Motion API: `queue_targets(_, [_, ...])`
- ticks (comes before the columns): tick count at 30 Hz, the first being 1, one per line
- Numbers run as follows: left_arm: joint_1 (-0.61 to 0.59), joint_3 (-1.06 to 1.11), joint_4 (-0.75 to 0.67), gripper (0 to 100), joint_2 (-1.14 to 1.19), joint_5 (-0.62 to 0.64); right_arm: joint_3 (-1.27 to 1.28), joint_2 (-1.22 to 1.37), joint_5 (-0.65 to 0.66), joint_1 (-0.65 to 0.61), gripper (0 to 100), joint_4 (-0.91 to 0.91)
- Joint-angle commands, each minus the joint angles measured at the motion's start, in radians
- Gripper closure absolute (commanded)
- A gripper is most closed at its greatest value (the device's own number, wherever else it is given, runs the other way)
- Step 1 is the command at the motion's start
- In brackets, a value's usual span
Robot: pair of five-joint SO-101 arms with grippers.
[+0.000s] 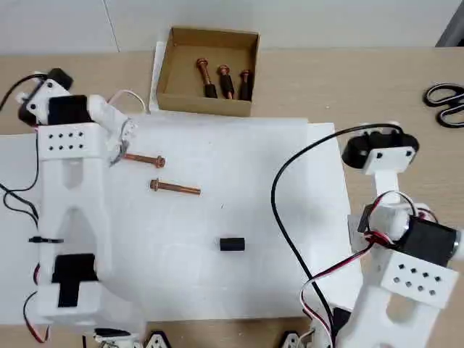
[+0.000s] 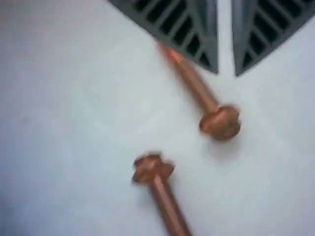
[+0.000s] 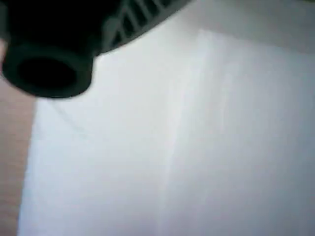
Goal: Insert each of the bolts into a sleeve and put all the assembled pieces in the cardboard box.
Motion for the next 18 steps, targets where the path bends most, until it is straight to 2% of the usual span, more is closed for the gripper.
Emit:
queue_targets(1, [-0.005,-0.082,-0.061,99,0.041,0.031,0.026,-0.019,0.008,0.024,99.5,0.013])
queue_targets(4, [0.003,-0.119,-0.104,99,0.087,0.068,0.023,-0.019,0.008,0.035,99.5,0.013])
queue_targets(10, [0.009,-0.143,-0.126,99,0.152,0.048,0.023,-0.019,0.008,0.036,99.5,0.013])
queue_targets(12, [0.009,-0.143,-0.126,99,0.172,-0.078,0.023,-0.019,0.008,0.036,99.5,0.013])
queue_targets(15, [0.011,-0.143,-0.097,99,0.206,-0.382,0.023,-0.019,0.008,0.036,99.5,0.013])
queue_targets(16, [0.011,-0.143,-0.06,99,0.213,-0.431,0.025,-0.019,0.008,0.036,99.5,0.013])
queue_targets(18, [0.011,-0.143,0.005,99,0.221,-0.407,0.025,-0.019,0.008,0.036,99.5,0.013])
